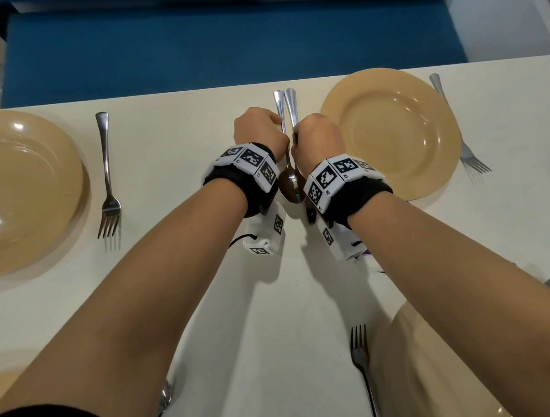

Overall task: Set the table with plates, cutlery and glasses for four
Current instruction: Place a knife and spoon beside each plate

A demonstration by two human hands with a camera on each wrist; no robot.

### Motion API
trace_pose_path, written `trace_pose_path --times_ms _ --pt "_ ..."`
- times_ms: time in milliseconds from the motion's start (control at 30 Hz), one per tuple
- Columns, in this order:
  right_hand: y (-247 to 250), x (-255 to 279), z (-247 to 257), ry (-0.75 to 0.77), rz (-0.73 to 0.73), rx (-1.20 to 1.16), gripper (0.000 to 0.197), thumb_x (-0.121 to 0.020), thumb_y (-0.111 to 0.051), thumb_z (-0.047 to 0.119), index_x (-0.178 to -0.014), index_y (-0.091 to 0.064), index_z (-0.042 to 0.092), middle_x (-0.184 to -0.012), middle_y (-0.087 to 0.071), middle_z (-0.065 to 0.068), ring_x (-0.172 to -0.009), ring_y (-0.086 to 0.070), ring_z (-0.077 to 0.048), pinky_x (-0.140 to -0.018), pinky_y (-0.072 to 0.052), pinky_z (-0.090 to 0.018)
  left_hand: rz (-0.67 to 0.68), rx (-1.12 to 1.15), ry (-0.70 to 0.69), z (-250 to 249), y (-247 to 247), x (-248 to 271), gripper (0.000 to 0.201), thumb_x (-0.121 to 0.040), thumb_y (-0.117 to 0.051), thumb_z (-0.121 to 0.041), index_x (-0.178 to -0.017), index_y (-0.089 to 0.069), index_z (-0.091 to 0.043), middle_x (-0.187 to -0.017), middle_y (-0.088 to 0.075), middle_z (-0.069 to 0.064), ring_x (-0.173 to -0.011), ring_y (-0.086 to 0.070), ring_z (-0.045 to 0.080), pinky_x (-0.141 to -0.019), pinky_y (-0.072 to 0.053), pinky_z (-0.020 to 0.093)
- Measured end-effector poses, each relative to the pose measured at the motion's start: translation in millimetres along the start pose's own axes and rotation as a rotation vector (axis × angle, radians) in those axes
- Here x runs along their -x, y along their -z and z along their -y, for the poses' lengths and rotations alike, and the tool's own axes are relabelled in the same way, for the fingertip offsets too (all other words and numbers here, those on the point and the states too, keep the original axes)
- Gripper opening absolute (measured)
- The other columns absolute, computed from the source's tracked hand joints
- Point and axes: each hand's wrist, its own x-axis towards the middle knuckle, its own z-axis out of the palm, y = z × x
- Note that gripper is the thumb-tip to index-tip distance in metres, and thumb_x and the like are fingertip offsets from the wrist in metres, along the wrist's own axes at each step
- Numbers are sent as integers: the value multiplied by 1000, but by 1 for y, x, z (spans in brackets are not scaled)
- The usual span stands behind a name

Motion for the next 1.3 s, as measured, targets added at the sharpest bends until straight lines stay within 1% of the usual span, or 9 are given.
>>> trace_pose_path --times_ms 167,300,533,667,800,967,1067,1167,1300 --pt "2 1 0 12 7 24 21 -92 -48 3 -105 -65 2 -109 -60 -17 -97 -59 -30 -70 -37 -29 6 16 10 -2 -1 -1 34 -81 -65 -2 -112 -68 -12 -111 -70 7 -101 -66 21 -88 -54 30" --pt "2 2 0 4 11 12 21 -92 -48 2 -105 -65 1 -109 -59 -17 -98 -60 -32 -73 -42 -32 9 11 12 -1 -1 0 36 -80 -66 -3 -115 -67 -12 -114 -69 6 -104 -65 20 -90 -53 29" --pt "2 3 0 19 15 22 22 -91 -47 1 -105 -65 1 -109 -59 -18 -97 -59 -33 -71 -39 -31 16 3 18 0 0 1 37 -79 -67 -4 -116 -66 -12 -114 -68 6 -104 -64 20 -90 -52 28" --pt "1 2 0 22 13 17 23 -92 -47 1 -105 -66 1 -108 -59 -18 -96 -59 -32 -74 -43 -32 22 -9 17 0 0 1 38 -79 -67 -4 -116 -66 -12 -115 -68 6 -105 -64 20 -91 -52 28" --pt "1 3 0 23 17 25 23 -92 -46 2 -105 -66 1 -109 -59 -17 -97 -59 -32 -73 -41 -32 27 -21 9 0 0 1 39 -79 -68 -4 -118 -65 -12 -117 -67 6 -108 -63 20 -93 -50 28" --pt "9 7 -1 26 -4 -11 20 -91 -49 2 -101 -65 1 -105 -61 -16 -95 -60 -30 -71 -39 -30 18 18 26 -1 2 6 37 -79 -66 -5 -115 -65 -13 -111 -69 6 -102 -66 20 -91 -53 31" --pt "20 14 -8 -12 -43 -106 27 -91 -52 5 -116 -64 7 -115 -61 -12 -104 -59 -25 -81 -44 -27 -6 47 16 -4 5 16 38 -82 -59 -4 -118 -61 -15 -108 -70 4 -97 -67 20 -87 -54 29" --pt "40 29 -21 -92 -118 -272 37 -91 -53 10 -128 -58 14 -126 -59 -7 -113 -58 -22 -95 -43 -27 -3 -2 -43 -14 10 32 42 -84 -58 -8 -125 -55 -17 -113 -66 3 -103 -62 18 -81 -48 23" --pt "72 58 -56 -147 -190 -287 44 -89 -54 19 -133 -53 15 -126 -60 -8 -116 -56 -23 -100 -42 -30 30 -41 -145 -41 2 62 42 -84 -58 -12 -125 -54 -17 -114 -64 4 -107 -60 20 -87 -47 24"
